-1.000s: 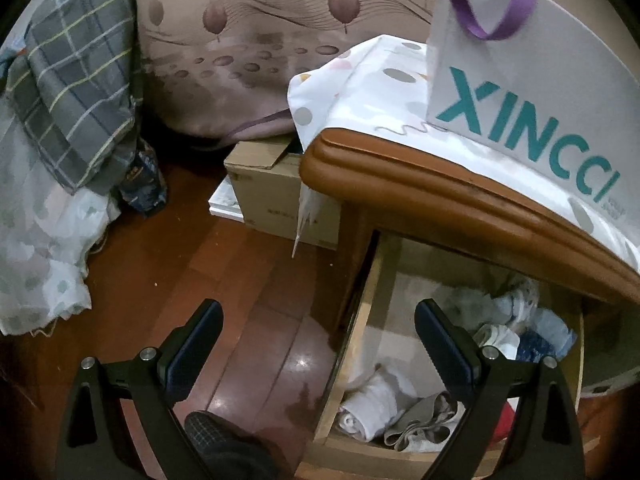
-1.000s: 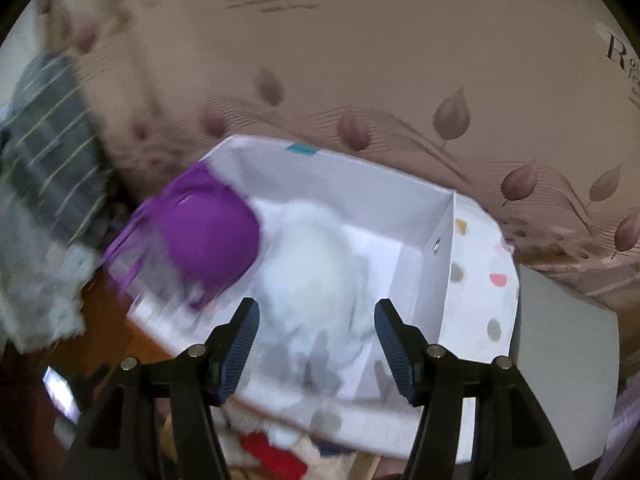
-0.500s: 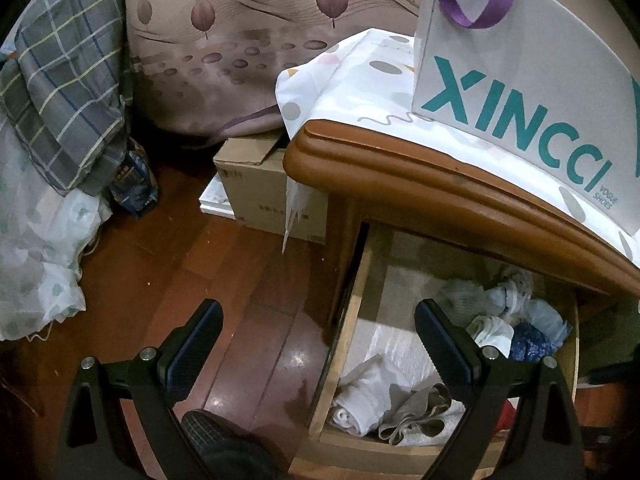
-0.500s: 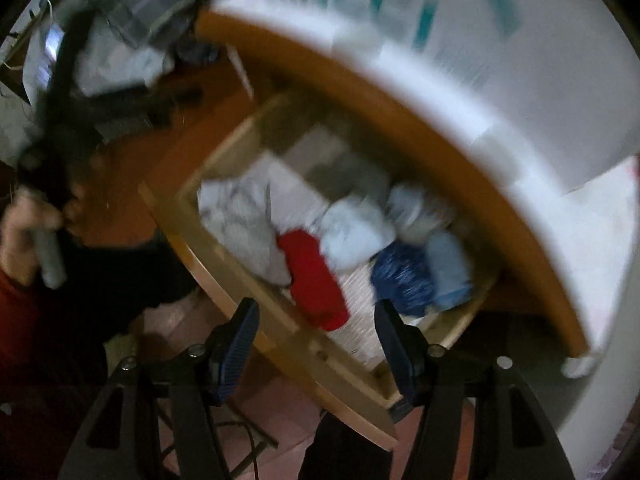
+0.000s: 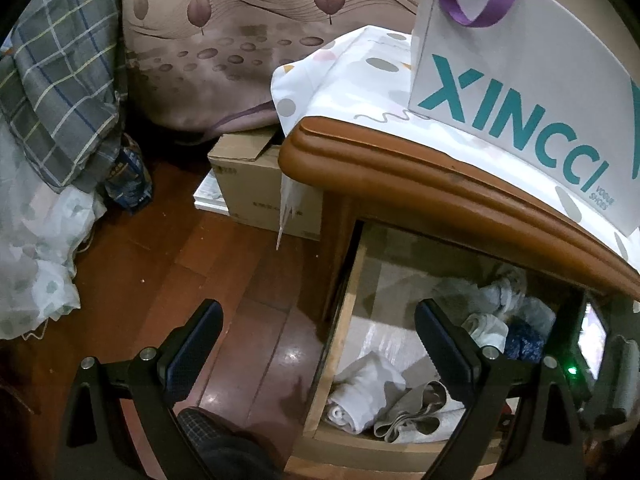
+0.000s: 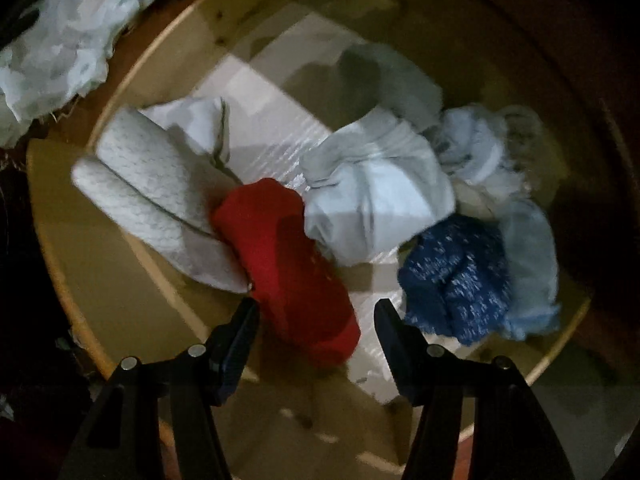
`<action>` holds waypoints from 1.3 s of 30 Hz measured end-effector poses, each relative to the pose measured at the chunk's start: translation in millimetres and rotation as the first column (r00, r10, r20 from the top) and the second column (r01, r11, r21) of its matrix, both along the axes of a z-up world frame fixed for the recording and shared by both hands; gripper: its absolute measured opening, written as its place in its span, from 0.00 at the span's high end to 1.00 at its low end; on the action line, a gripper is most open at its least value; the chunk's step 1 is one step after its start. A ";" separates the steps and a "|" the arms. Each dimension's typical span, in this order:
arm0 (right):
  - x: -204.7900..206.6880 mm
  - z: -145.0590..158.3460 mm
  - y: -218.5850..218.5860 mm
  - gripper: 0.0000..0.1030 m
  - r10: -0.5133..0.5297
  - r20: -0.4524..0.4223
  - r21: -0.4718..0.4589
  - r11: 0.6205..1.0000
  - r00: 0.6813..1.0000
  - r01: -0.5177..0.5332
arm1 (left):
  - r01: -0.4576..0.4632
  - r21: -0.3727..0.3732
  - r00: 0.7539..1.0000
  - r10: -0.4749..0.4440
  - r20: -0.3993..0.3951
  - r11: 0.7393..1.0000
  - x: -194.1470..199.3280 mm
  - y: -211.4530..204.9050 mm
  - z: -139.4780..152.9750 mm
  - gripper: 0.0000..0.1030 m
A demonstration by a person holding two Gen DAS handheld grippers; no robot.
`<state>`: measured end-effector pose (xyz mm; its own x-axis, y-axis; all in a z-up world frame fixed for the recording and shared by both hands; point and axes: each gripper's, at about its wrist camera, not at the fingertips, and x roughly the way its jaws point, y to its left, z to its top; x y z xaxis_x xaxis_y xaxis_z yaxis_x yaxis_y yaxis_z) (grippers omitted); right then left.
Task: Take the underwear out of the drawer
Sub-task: 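Move the open right tool back over the open drawer, then grasp the red sock in the drawer with the right tool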
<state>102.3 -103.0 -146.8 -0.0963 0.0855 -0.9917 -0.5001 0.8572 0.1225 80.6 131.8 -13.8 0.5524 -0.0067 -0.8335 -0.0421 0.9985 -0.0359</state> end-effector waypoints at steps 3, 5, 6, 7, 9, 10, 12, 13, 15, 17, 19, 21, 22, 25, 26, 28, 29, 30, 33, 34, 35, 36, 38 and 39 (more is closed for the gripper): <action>2.5 -15.2 6.0 0.41 0.006 -0.020 -0.004 1.000 1.000 -0.006 | 0.004 0.007 1.000 -0.004 -0.001 1.000 -0.4 -3.3 -1.9 0.07; 3.7 -24.6 9.7 0.41 0.012 -0.033 -0.007 1.000 0.999 -0.012 | 0.010 0.008 1.000 -0.010 -0.004 1.000 -0.1 -5.1 -3.3 0.07; 4.1 -29.0 11.7 0.41 0.015 -0.043 -0.004 1.000 0.999 -0.016 | 0.012 0.008 1.000 -0.012 -0.006 1.000 -0.1 -6.0 -3.8 0.07; 4.2 -31.7 13.6 0.41 0.021 -0.046 -0.004 1.000 0.999 -0.021 | 0.016 0.007 1.000 -0.016 -0.009 1.000 0.3 -6.8 -4.4 0.07; 4.6 -37.0 16.2 0.41 0.033 -0.050 -0.009 0.999 0.998 -0.034 | 0.021 0.008 1.000 -0.021 -0.015 1.000 0.9 -8.7 -6.0 0.07; 4.1 -41.6 17.4 0.41 0.037 -0.055 -0.011 0.999 0.998 -0.038 | 0.022 0.008 1.000 -0.022 -0.016 1.000 1.0 -8.9 -6.4 0.07; 3.1 -49.2 19.8 0.41 0.041 -0.069 -0.024 0.999 0.997 -0.043 | 0.029 0.006 0.999 -0.029 -0.018 1.000 0.8 -10.4 -6.9 0.07; 2.6 -53.6 20.4 0.42 0.035 -0.078 -0.029 0.999 0.996 -0.037 | 0.032 0.006 0.999 -0.032 -0.022 0.999 0.8 -11.1 -7.8 0.07; -0.6 -55.3 22.8 0.48 0.041 -0.079 -0.032 0.999 0.996 -0.043 | 0.038 0.010 0.999 -0.038 -0.026 0.999 0.9 -13.2 -9.7 0.07; -5.5 -54.3 22.2 0.65 0.042 -0.082 -0.025 0.999 0.996 -0.044 | 0.041 0.012 0.999 -0.041 -0.033 0.999 1.1 -15.2 -11.7 0.07; -13.2 -51.8 25.1 0.68 0.065 -0.043 -0.064 0.996 0.997 -0.067 | 0.044 0.004 0.998 -0.044 -0.036 0.999 0.9 -16.2 -12.5 0.07; -15.7 -48.4 21.4 0.70 0.031 -0.021 -0.073 0.997 0.999 -0.033 | 0.049 0.000 0.998 -0.049 -0.041 0.999 0.8 -17.5 -14.0 0.07; -19.1 -44.5 20.2 0.71 0.021 0.003 -0.078 0.997 1.000 -0.021 | 0.052 0.001 0.998 -0.052 -0.043 0.999 0.6 -18.4 -14.8 0.07; -25.5 -30.0 7.8 0.71 -0.036 0.069 -0.070 0.997 0.997 0.040 | 0.063 0.004 0.997 -0.063 -0.053 0.998 1.1 -22.3 -18.0 0.07; -28.6 -24.6 2.4 0.71 -0.071 0.089 -0.062 0.995 0.993 0.077 | 0.063 0.005 0.996 -0.063 -0.057 0.998 1.0 -23.3 -19.0 0.07; -35.0 -13.9 -6.6 0.72 -0.128 0.135 -0.044 0.990 0.983 0.135 | 0.072 -0.001 0.995 -0.072 -0.063 0.997 0.5 -26.5 -21.1 0.07; -37.3 -9.3 -10.2 0.72 -0.159 0.153 -0.027 0.986 0.975 0.165 | 0.083 -0.003 0.994 -0.083 -0.070 0.997 0.5 -29.1 -23.0 0.07; -40.7 -4.5 -14.8 0.72 -0.193 0.170 -0.005 0.981 0.966 0.196 | 0.090 -0.002 0.993 -0.090 -0.075 0.996 0.2 -31.3 -24.9 0.07; -53.6 11.9 -32.3 0.72 -0.290 0.230 0.069 0.957 0.929 0.281 | 0.128 0.006 0.987 -0.127 -0.101 0.992 -0.4 -41.1 -33.0 0.07; -59.3 18.4 -39.9 0.72 -0.335 0.252 0.108 0.942 0.908 0.317 | 0.144 0.009 0.983 -0.142 -0.117 0.990 -0.4 -45.9 -37.6 0.07; -61.3 24.0 -45.8 0.72 -0.369 0.257 0.139 0.929 0.893 0.344 | 0.151 0.009 0.981 -0.149 -0.126 0.988 -0.1 -48.5 -40.3 0.07; -63.5 28.9 -51.5 0.72 -0.404 0.256 0.176 0.913 0.878 0.369 | 0.162 0.007 0.977 -0.159 -0.141 0.987 0.3 -52.3 -44.1 0.07; -63.7 48.5 -67.3 0.72 -0.472 0.287 0.237 0.878 0.833 0.416 | 0.176 0.000 0.971 -0.174 -0.164 0.984 0.5 -59.0 -51.1 0.07; -69.1 55.5 -72.9 0.72 -0.497 0.314 0.253 0.865 0.809 0.433 | 0.183 -0.001 0.968 -0.181 -0.173 0.983 0.0 -62.2 -53.6 0.07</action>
